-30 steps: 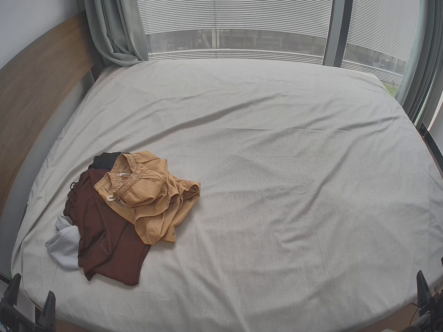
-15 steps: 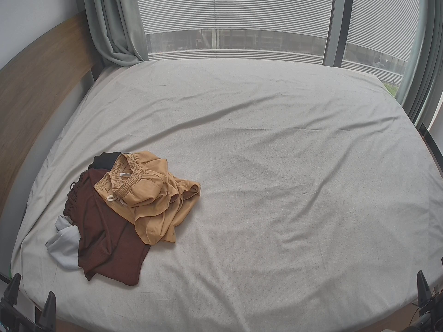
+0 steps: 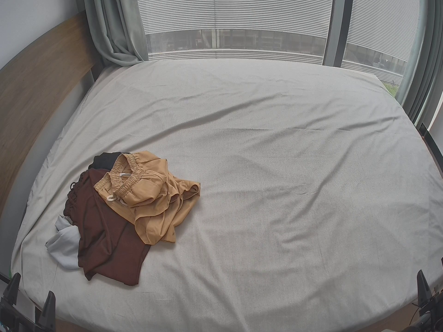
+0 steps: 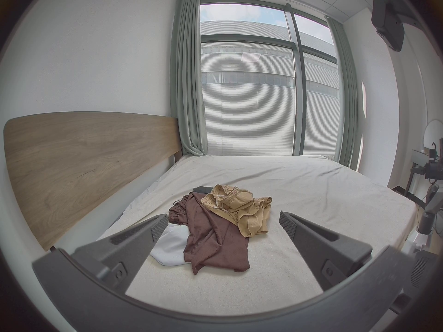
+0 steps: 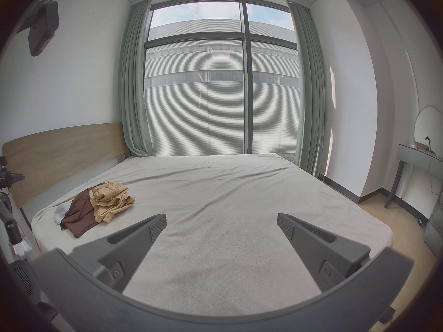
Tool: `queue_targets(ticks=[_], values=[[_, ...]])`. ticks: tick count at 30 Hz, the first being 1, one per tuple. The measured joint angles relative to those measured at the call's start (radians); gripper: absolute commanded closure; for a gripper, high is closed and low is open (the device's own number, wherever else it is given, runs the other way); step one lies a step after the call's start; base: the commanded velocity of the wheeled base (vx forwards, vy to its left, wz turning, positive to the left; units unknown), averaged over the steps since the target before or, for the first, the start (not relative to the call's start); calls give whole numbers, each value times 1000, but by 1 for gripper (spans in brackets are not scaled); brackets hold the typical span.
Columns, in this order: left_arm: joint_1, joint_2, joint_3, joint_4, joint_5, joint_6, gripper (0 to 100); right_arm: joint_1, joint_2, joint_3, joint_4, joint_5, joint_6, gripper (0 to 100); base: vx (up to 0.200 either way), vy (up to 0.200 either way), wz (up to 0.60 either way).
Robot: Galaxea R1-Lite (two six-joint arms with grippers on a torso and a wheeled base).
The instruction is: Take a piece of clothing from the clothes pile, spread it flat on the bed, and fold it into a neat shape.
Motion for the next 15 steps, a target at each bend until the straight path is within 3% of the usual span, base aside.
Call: queue_targets(ticks=[15], values=[[-23, 89, -95, -122, 9, -11, 0, 1, 0, 0, 0, -1, 2, 0, 0, 0, 0]])
